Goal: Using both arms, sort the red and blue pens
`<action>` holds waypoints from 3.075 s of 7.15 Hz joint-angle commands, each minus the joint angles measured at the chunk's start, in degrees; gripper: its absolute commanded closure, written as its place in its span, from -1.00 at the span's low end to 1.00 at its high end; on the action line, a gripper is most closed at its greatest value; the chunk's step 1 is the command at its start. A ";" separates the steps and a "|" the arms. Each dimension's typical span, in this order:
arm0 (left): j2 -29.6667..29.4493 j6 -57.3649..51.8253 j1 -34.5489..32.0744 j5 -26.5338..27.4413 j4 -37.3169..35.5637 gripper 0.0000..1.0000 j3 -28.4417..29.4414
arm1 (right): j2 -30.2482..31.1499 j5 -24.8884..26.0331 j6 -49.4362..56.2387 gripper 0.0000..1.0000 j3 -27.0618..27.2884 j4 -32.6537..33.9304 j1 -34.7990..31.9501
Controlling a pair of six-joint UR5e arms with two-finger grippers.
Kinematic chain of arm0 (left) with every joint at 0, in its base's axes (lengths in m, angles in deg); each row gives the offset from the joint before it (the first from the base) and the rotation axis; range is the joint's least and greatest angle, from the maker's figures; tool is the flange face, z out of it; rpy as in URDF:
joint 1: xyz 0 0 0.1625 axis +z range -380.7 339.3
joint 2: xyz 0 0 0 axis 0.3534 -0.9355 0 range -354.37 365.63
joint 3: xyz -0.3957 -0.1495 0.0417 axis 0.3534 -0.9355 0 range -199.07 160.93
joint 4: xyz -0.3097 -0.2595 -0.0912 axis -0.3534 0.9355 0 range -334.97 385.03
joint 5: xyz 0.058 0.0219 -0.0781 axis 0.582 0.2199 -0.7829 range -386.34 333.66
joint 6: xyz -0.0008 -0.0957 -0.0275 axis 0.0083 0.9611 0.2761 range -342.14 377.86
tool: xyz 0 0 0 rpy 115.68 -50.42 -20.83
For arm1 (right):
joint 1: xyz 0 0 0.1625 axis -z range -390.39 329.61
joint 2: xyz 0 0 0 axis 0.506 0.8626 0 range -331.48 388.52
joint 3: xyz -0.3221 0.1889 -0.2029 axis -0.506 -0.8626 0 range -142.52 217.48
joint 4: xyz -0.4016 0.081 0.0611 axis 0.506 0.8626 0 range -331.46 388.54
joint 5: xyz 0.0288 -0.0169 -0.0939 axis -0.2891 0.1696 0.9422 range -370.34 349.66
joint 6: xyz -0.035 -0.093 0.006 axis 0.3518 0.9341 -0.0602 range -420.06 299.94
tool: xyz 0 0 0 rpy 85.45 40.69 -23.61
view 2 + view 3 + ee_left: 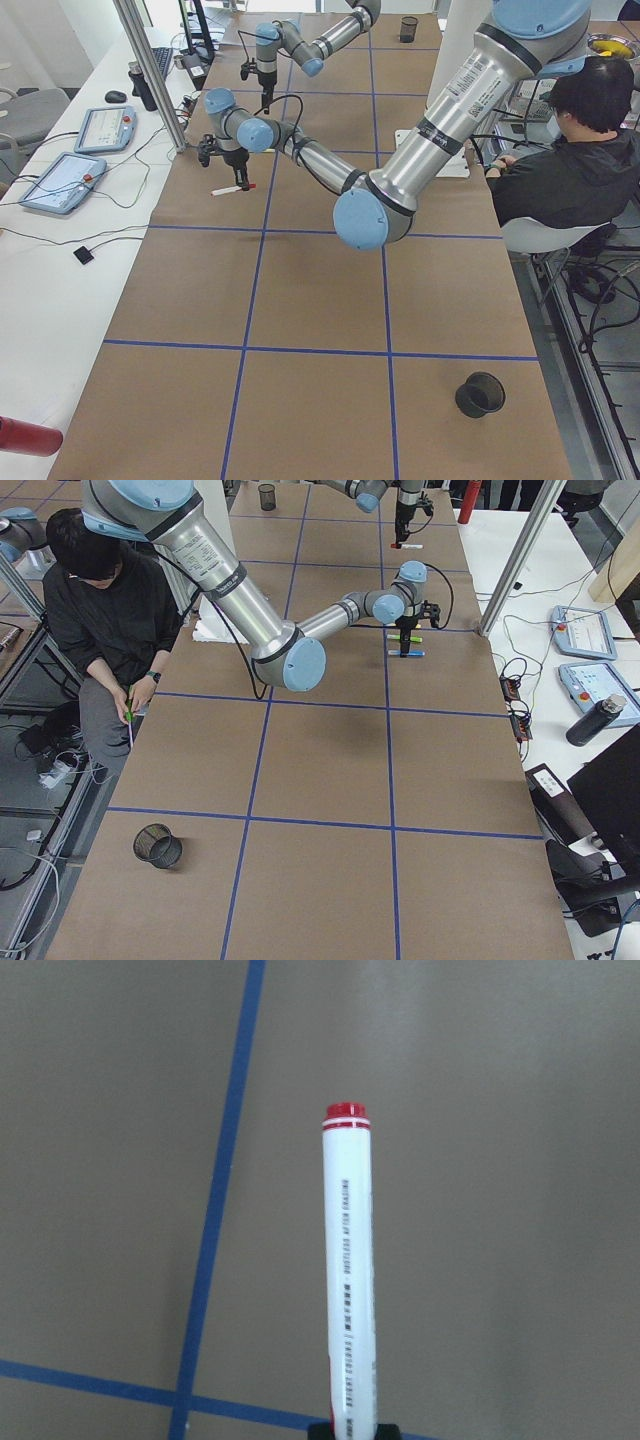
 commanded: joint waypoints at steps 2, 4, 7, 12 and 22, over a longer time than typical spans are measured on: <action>1.13 -1.88 -0.89 0.04 -3.97 1.00 -5.06 | -2.98 2.35 0.15 -0.82 -7.34 -4.82 2.40; 1.13 -1.88 -1.07 0.04 -3.98 1.00 -4.97 | -3.25 2.53 0.76 -0.69 -8.77 -6.00 3.10; 1.13 -1.88 -1.16 0.13 -3.97 1.00 -4.97 | -3.25 2.53 0.76 -0.33 -8.87 -6.00 3.19; 1.13 -1.88 -1.16 0.13 -3.97 1.00 -5.06 | -3.34 2.36 0.67 1.00 -8.78 -6.00 3.19; 21.64 -24.86 -8.71 3.27 -11.36 1.00 -21.29 | 11.83 5.61 27.62 1.00 19.05 21.76 -6.02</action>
